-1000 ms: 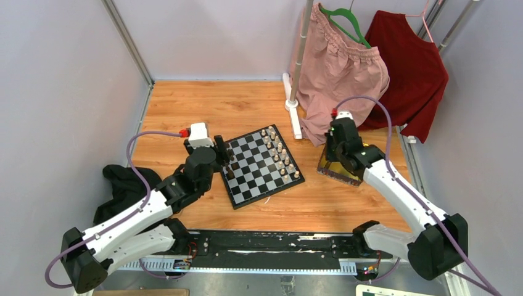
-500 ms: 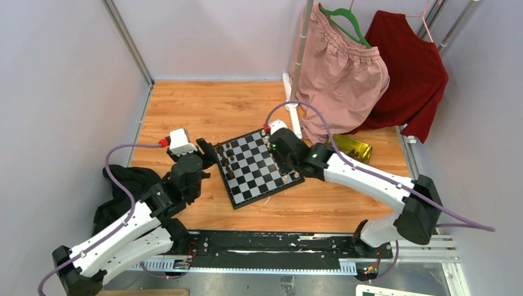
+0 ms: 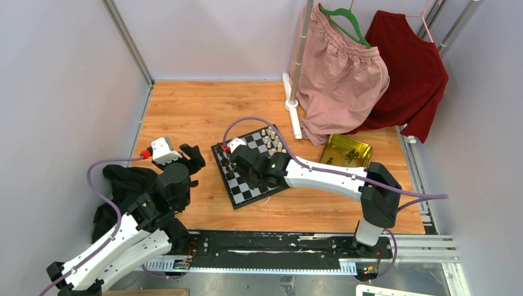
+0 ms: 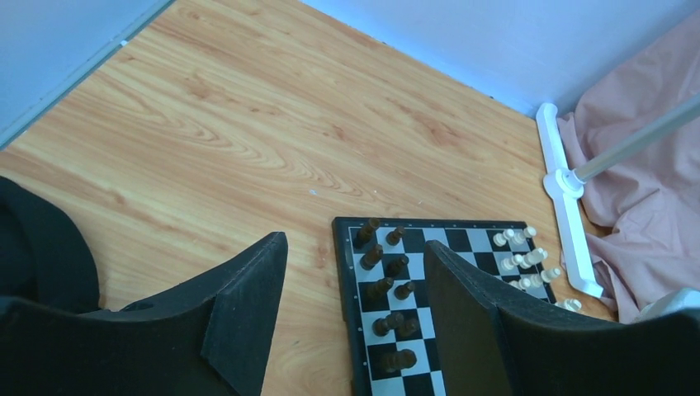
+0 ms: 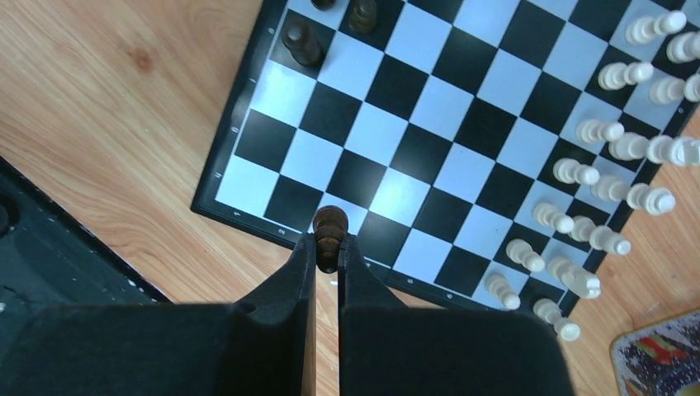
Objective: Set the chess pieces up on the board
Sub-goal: Place the chess piece on the chessboard.
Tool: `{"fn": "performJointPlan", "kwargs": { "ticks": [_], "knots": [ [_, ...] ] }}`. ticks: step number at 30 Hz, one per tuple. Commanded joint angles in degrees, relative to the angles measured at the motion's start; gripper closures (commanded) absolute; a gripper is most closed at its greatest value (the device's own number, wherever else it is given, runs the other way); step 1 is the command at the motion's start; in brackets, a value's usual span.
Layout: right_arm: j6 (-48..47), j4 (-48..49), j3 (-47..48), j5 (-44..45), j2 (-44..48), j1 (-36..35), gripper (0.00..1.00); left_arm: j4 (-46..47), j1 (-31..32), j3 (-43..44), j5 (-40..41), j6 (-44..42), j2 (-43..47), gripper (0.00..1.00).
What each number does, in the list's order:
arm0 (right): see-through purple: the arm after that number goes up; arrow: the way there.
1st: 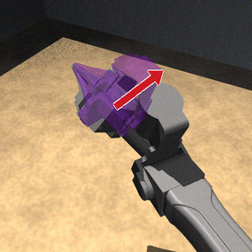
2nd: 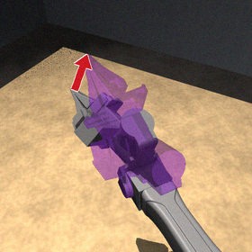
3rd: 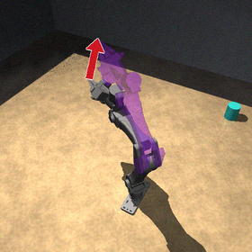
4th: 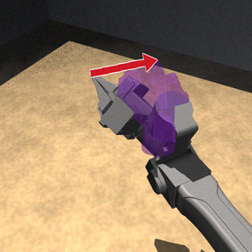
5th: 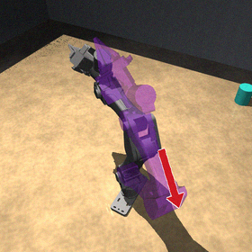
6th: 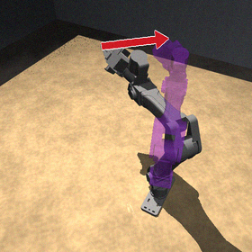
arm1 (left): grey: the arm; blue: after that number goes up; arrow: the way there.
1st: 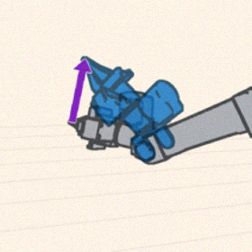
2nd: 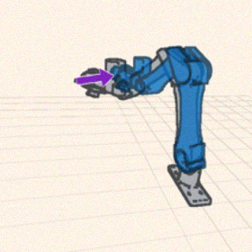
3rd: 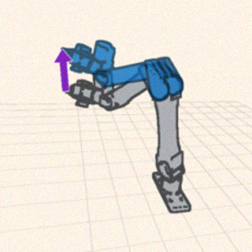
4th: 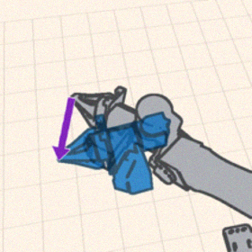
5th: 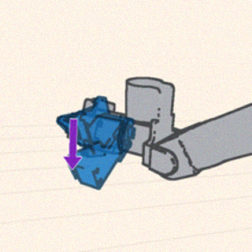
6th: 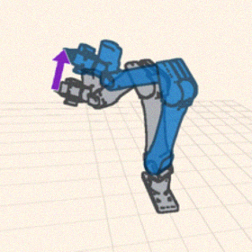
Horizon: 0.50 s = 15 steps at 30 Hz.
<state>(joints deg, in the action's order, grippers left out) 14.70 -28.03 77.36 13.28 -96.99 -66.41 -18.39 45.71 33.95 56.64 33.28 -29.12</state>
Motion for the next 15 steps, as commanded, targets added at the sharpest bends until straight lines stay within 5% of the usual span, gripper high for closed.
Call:
{"fn": "performJointPlan", "kwargs": {
  "ticks": [1, 15],
  "knots": [
    [-1.5, 1.6, 3.4, -1.8, -1.6, -0.6, 1.00, -1.4, 0.1, -1.6, 4.1, 2.7, 3.2, 0.33],
    [-4.6, 1.7, 11.6, -4.0, -11.0, 2.8, 1.00, -1.2, 0.1, -2.9, 5.1, 3.1, 5.6, 0.34]
  ]
}}
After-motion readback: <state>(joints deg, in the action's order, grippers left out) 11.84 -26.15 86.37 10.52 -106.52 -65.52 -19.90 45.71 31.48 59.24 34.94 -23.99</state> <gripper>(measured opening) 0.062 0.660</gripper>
